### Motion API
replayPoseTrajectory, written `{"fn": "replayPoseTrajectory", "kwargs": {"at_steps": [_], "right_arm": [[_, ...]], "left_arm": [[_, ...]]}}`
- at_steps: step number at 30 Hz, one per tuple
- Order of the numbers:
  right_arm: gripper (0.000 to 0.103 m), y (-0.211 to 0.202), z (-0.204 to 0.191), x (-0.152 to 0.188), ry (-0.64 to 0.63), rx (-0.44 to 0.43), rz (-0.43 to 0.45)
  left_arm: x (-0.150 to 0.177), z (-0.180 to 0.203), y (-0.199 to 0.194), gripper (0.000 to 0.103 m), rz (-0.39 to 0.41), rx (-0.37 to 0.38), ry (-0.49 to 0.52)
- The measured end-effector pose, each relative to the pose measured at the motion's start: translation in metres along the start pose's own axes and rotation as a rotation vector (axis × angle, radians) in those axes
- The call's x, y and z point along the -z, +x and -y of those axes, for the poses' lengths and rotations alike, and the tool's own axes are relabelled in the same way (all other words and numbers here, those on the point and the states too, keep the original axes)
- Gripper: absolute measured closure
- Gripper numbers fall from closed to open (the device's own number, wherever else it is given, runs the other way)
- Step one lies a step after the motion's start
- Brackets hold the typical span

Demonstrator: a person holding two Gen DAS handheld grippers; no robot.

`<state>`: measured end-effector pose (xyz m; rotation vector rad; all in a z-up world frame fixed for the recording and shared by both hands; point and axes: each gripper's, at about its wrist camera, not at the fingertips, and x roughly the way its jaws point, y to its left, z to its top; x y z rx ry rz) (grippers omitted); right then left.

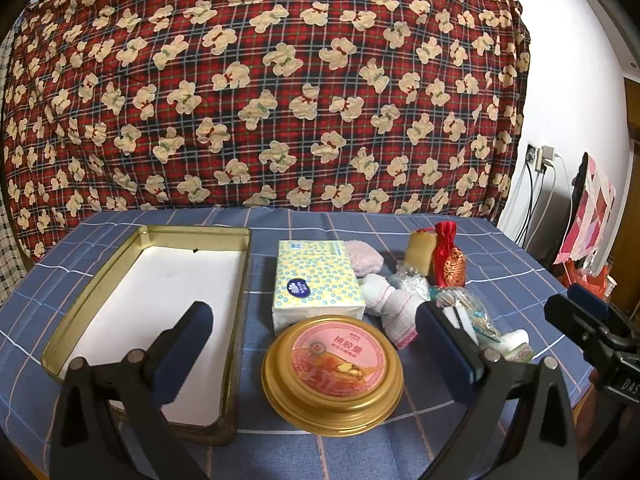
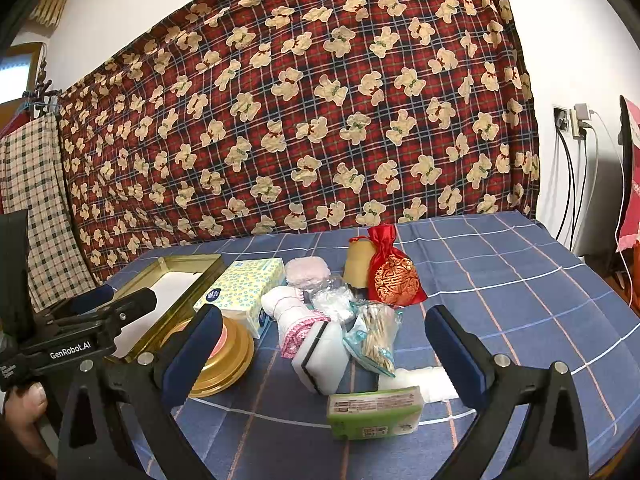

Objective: Organize soft objects

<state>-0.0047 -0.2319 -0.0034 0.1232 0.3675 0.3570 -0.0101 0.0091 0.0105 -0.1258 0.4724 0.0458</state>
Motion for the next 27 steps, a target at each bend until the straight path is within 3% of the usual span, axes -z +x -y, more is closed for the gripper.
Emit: {"fn": "replayPoseTrajectory", "kwargs": {"at_steps": [17,27], "right_arm": [[0.001,-0.001,0.003,0.001,0.005,0.003,0.002],[0.001,0.008,0.018,0.019,-0.021,0.064,-0.018]], "left_arm": [[-0.001,0.002,-0.001,0.0,-0.001,-0.001,0.004],[0.002,0.008,0.005,0.0,-0.014,0.0,0.008]]}}
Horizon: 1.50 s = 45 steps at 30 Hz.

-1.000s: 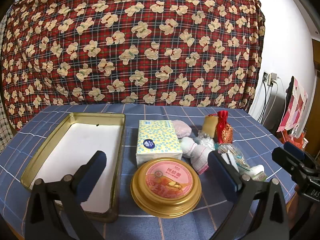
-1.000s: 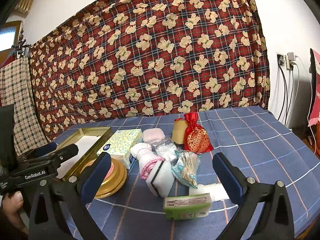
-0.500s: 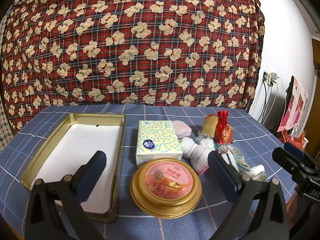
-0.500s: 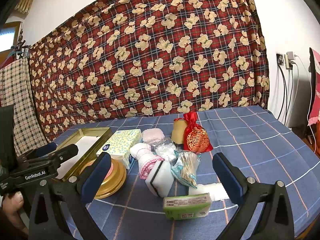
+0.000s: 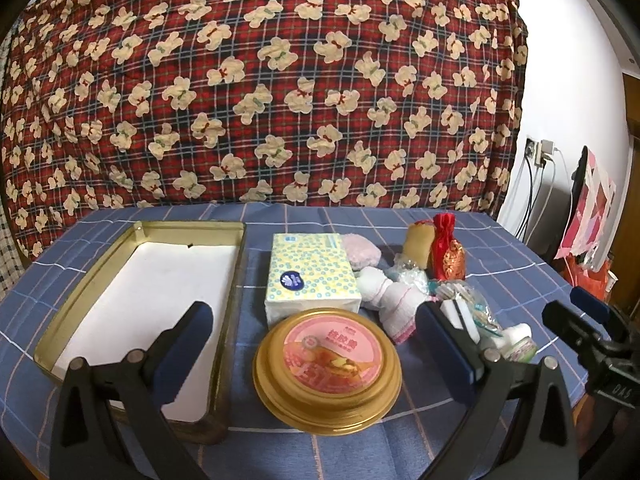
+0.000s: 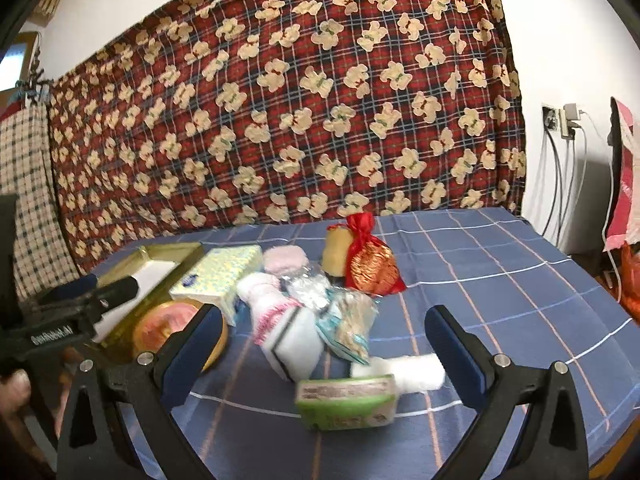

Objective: Organize soft objects
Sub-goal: 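Grasp the green tissue pack with the right tool, then grasp the white black-striped sponge with the left tool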

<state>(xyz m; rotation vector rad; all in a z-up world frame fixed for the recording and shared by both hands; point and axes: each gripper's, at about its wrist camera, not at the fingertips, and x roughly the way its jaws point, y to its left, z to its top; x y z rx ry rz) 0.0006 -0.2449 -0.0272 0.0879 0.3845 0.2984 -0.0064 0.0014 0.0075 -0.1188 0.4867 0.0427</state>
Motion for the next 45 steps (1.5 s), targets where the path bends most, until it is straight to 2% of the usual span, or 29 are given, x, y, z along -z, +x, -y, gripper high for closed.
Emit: {"fn": "replayPoseTrajectory", "kwargs": {"at_steps": [4,9,22,23,24,25,26,29,34,37,39,45], "right_arm": [[0.001,0.008,0.01,0.014,-0.002,0.037,-0.039],[0.001,0.018,0.028,0.03,0.053,0.029,-0.088],[0.001,0.047,0.024,0.054,0.037,-0.004,-0.195],[0.006,0.049,0.024,0.056,0.031,-0.008,-0.201],[0.022,0.052,0.024,0.058,0.029,-0.03,-0.221],[0.031,0.054,0.024,0.059,0.03,-0.043,-0.233],[0.032,0.055,0.025,0.061,0.033,-0.042,-0.234],[0.032,0.047,0.03,0.06,0.065,-0.064,-0.195],[0.032,0.028,0.043,0.049,0.11,-0.049,-0.097],[0.032,0.021,0.05,0.044,0.125,-0.026,-0.054],[0.032,0.018,0.056,0.041,0.141,-0.016,-0.034],[0.032,0.014,0.067,0.038,0.165,-0.011,-0.014]], "left_arm": [[0.009,0.01,0.009,0.0,-0.015,0.02,0.02],[0.018,0.022,0.018,0.0,-0.035,0.042,0.052],[0.031,0.036,0.025,0.0,-0.049,0.059,0.076],[0.031,0.037,0.025,0.0,-0.052,0.06,0.077],[0.032,0.038,0.026,0.0,-0.057,0.069,0.079],[0.032,0.04,0.026,0.0,-0.057,0.073,0.081],[0.033,0.042,0.026,0.0,-0.057,0.072,0.085],[0.033,0.049,0.025,0.0,-0.054,0.086,0.104],[0.033,0.069,0.028,0.002,-0.058,0.128,0.148],[0.035,0.084,0.034,0.011,-0.071,0.146,0.179],[0.036,0.096,0.04,0.02,-0.086,0.16,0.202],[0.037,0.122,0.063,0.024,-0.139,0.173,0.244]]}}
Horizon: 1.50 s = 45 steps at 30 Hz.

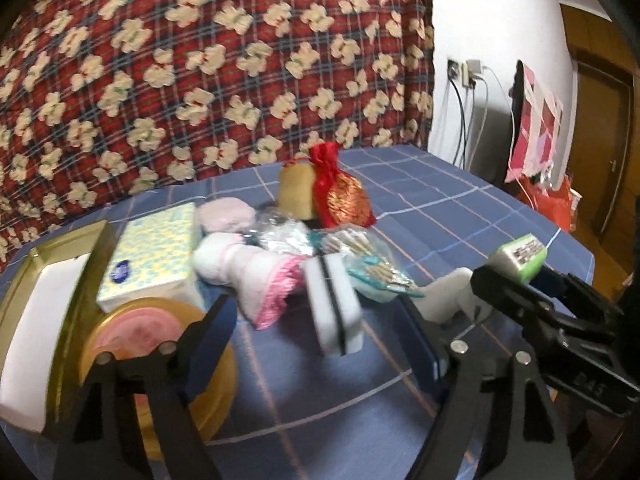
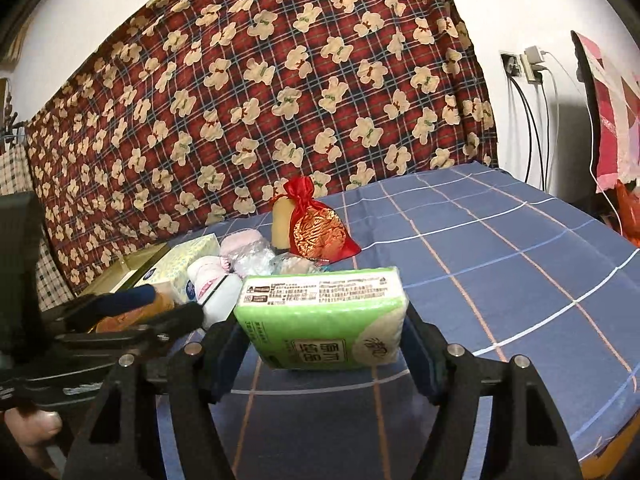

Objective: Organize soft objects
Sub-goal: 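Grasp the white black-striped sponge with the left tool, then lift the sponge with the left tool while the right tool lifts the green pack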

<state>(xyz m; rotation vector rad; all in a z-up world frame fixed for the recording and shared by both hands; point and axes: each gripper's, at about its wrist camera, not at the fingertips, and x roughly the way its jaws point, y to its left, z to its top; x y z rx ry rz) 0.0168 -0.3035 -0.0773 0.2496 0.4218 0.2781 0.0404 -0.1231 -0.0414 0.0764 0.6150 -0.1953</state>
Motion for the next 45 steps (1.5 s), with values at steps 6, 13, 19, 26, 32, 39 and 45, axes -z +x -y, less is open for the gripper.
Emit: {"fn": "replayPoseTrajectory", "kwargs": {"at_steps": [6,13,19,26,32,39,45], "right_arm": [[0.032,0.002,0.008,0.001,0.006,0.004,0.006],[0.032,0.005,0.01,-0.011,-0.002,0.013,0.052],[0.032,0.009,0.005,-0.02,-0.008,0.018,0.092],[0.032,0.02,-0.002,-0.032,-0.025,0.025,0.1],[0.032,0.036,-0.017,-0.046,-0.047,0.029,0.093],[0.032,0.05,-0.03,-0.048,-0.044,0.017,0.108],[0.032,0.056,-0.041,-0.049,-0.064,0.014,0.126]], "left_arm": [[-0.001,0.013,0.024,0.046,-0.069,0.01,0.02],[0.002,0.009,0.036,0.078,-0.1,0.052,-0.011],[-0.004,0.002,0.019,0.078,-0.004,0.065,-0.022],[-0.014,-0.011,0.009,0.078,0.086,-0.02,0.01],[-0.013,-0.028,0.005,0.078,0.145,-0.077,0.0],[-0.01,-0.04,-0.001,0.078,0.196,-0.112,-0.007],[-0.008,-0.059,-0.006,0.078,0.223,-0.126,-0.053]]}}
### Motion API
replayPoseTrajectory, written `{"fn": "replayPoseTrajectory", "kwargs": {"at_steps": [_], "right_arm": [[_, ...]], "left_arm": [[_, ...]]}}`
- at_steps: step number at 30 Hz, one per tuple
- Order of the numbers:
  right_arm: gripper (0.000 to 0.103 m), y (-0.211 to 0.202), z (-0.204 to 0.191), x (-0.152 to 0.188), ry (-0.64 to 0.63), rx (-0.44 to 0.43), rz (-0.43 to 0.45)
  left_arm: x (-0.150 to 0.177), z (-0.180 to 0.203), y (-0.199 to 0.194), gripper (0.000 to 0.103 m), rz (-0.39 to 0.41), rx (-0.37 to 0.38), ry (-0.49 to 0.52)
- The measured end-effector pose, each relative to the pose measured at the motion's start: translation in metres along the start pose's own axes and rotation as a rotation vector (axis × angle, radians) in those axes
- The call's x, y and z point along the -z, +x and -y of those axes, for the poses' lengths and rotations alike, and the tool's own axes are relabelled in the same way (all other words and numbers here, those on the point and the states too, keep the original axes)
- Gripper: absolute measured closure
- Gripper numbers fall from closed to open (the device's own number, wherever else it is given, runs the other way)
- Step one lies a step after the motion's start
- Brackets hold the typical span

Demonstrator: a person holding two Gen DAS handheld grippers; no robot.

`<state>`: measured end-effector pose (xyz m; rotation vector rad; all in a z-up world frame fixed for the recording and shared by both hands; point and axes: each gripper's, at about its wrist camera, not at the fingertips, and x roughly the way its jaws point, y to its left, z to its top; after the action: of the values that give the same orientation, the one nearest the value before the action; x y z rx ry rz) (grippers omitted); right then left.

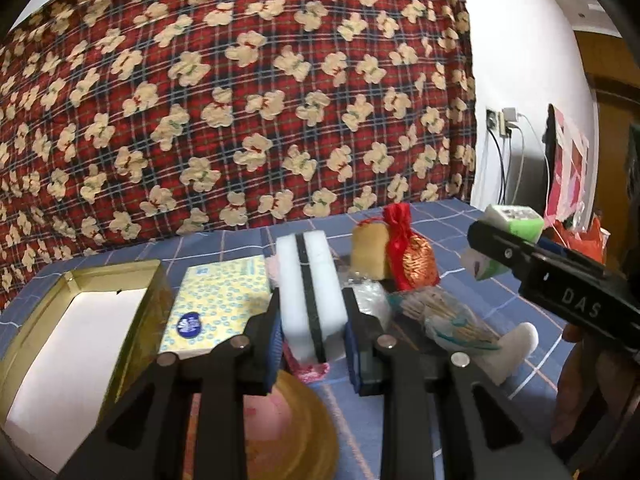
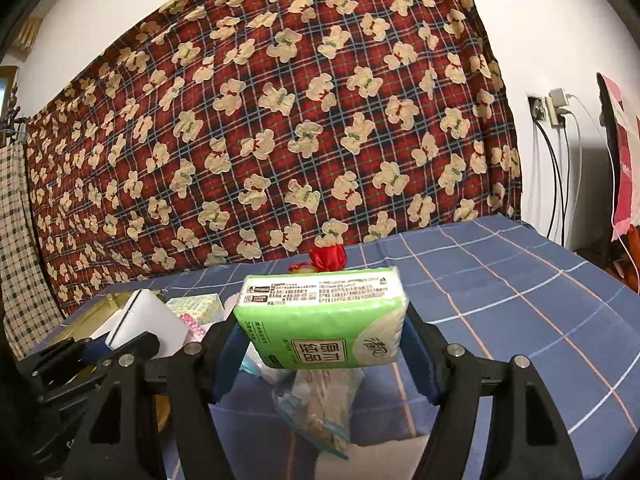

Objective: Organize soft objects
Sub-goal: 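Lift the sponge with the left tool while the right tool lifts the green pack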

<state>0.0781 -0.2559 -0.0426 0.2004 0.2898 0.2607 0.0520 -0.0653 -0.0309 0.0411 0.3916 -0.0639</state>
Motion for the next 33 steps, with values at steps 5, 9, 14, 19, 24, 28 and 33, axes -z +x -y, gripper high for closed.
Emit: {"fn": "replayPoseTrajectory", "kwargs": {"at_steps": [5,9,14,19,24,28,33], "right_arm": [[0.032,0.006,-0.007,0.0,-0.01,0.0,-0.007],[0.032,0.012,-0.017,-0.001,-0.029,0.003,-0.01],[0.032,0.018,-0.027,0.0,-0.046,-0.002,-0.008],[0.032,0.019,-0.027,0.0,-0.038,0.002,-0.008],[0.032,0.025,-0.03,-0.002,-0.034,0.008,-0.01],[0.032,0.027,-0.03,-0.002,-0.032,0.009,-0.012],[0.032,0.029,-0.033,-0.003,-0.035,0.009,-0.011]], "left_arm": [[0.001,-0.018,0.001,0.078,-0.001,-0.018,-0.042],[0.002,-0.029,0.003,0.078,-0.007,-0.023,-0.07],[0.003,-0.036,0.003,0.078,-0.009,-0.03,-0.087],[0.004,-0.042,0.003,0.078,-0.009,-0.034,-0.107],[0.004,-0.044,0.003,0.078,-0.004,-0.037,-0.117],[0.004,-0.045,0.002,0.078,0.003,-0.036,-0.121],[0.005,-0.048,-0.001,0.078,0.023,-0.031,-0.128]]}}
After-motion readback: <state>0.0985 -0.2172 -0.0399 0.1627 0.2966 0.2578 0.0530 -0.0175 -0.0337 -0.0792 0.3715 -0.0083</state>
